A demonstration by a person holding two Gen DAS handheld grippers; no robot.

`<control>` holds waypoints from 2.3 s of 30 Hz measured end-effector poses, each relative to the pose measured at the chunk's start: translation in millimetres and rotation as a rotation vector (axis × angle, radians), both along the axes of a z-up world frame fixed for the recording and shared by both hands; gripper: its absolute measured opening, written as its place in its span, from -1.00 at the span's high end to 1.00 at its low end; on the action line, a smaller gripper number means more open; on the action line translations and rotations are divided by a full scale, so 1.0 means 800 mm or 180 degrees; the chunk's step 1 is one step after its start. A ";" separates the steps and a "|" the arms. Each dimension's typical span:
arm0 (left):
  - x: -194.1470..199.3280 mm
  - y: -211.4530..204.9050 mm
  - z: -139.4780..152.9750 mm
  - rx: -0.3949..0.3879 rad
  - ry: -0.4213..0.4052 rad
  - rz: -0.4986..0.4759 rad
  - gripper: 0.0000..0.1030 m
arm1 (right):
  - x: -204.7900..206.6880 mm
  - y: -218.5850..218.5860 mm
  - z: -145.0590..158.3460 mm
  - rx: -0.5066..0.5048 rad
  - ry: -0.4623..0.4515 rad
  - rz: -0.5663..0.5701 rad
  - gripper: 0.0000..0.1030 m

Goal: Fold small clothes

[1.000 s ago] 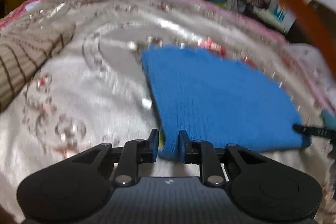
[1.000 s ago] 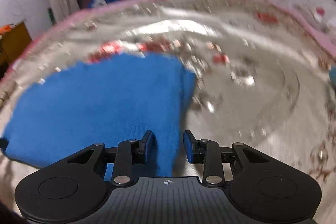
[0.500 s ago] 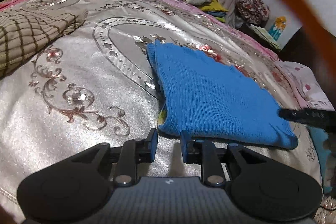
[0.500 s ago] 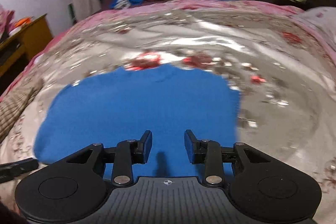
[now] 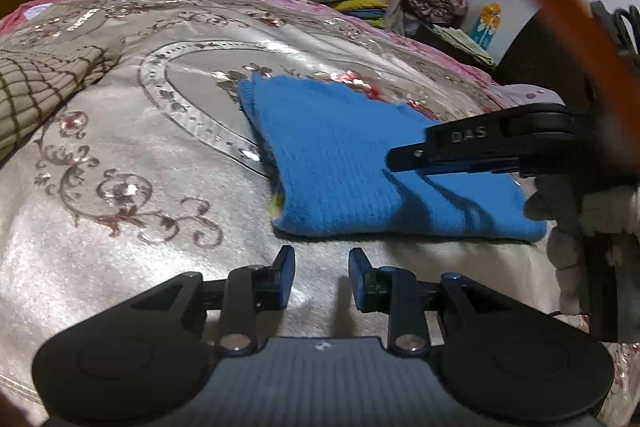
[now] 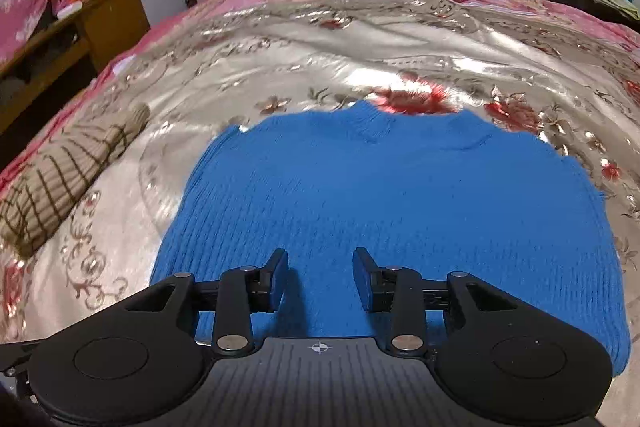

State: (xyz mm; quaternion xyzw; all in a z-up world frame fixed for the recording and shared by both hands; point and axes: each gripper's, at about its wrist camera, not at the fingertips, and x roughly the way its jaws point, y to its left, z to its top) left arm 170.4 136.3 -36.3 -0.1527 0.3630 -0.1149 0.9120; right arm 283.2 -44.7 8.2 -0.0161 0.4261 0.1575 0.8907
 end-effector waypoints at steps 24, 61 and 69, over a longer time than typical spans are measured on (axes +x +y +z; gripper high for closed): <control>-0.004 0.005 -0.004 -0.0174 0.0008 -0.0044 0.30 | 0.006 0.016 0.023 0.0033 -0.0071 -0.0101 0.19; 0.003 0.007 -0.009 -0.0271 -0.0017 -0.0030 0.24 | 0.076 0.162 -0.040 -0.0730 0.0008 0.0461 0.25; -0.004 -0.012 -0.005 -0.0205 -0.0203 0.0013 -0.11 | 0.085 0.118 -0.011 -0.0287 0.0136 0.0434 0.76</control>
